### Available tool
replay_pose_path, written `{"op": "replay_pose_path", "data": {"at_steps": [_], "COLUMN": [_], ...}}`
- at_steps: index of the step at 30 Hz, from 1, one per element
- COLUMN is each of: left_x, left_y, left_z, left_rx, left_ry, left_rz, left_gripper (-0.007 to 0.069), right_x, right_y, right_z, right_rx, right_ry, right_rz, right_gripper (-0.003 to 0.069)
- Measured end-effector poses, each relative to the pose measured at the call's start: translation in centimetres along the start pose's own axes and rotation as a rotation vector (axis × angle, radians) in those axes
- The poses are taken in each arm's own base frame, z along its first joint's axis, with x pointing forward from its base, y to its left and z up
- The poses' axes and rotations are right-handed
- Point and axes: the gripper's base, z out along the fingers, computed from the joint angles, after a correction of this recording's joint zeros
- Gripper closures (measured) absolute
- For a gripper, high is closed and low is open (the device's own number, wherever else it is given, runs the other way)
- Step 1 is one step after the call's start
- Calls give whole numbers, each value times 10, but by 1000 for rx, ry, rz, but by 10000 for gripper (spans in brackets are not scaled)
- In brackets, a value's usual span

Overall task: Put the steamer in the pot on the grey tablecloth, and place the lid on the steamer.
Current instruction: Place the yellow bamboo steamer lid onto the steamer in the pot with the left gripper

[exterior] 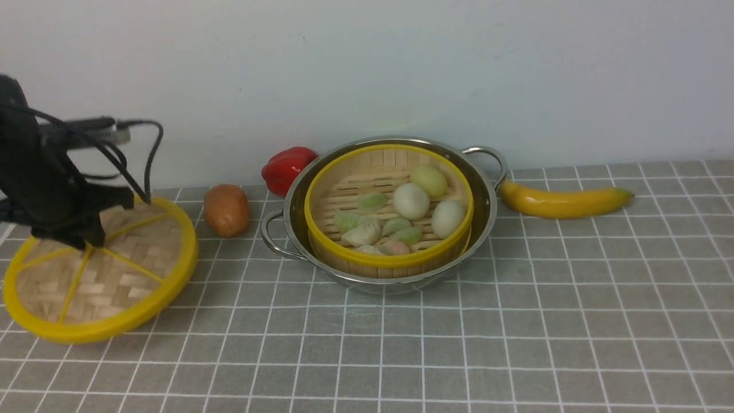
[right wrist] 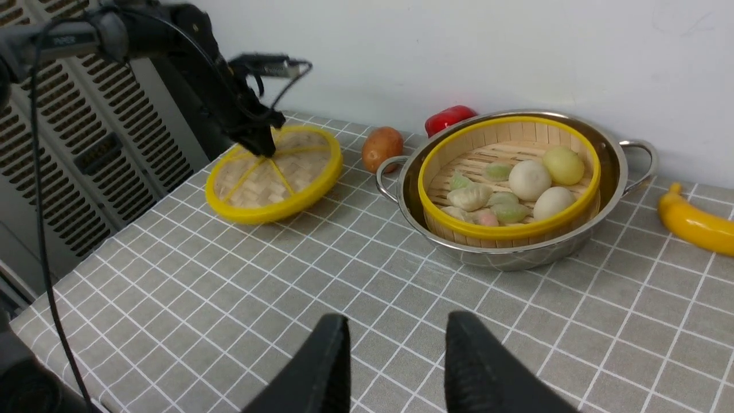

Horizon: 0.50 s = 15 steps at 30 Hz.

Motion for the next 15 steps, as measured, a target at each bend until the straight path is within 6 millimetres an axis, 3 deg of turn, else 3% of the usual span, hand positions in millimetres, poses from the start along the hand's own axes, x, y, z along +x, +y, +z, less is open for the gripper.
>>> {"op": "replay_pose_path", "data": {"at_steps": [1,2,3,4,7,9,10,11,12,14,15], "left_x": [-4,-13,-15,-18,-22,-18,-18,-13,-11,-10,-7], "left_y": [-4,-22,-24,-45,-100,-150,-155,-186,-203,-216,-239], "left_z": [-16,-47,-52,-72,-104,-115,-113,-113,-109,-107,-95], "left_rx": [6,37,42,82,184,256,262,292,300,304,301], "left_ry": [-30,-103,-119,-167,-268,-309,-309,-314,-315,-319,-304], "left_rz": [14,75,83,156,329,470,484,565,609,639,693], "left_gripper": [508,508,508,508,508,508,508,508,508,508,508], "right_x": [0,-1,-1,-3,-5,-8,-8,-10,-10,-11,-12], "right_y": [0,-1,-1,-1,-2,-3,-3,-2,-1,-1,0], "right_z": [0,2,2,5,12,19,19,24,26,28,30], "right_rx": [0,1,1,3,3,-10,-12,-30,-41,-50,-60], "right_ry": [-2,2,2,9,28,51,53,68,76,83,91], "right_rz": [0,3,3,5,16,35,37,54,63,71,80], "right_gripper": [407,407,407,407,407,407,407,407,407,407,407]}}
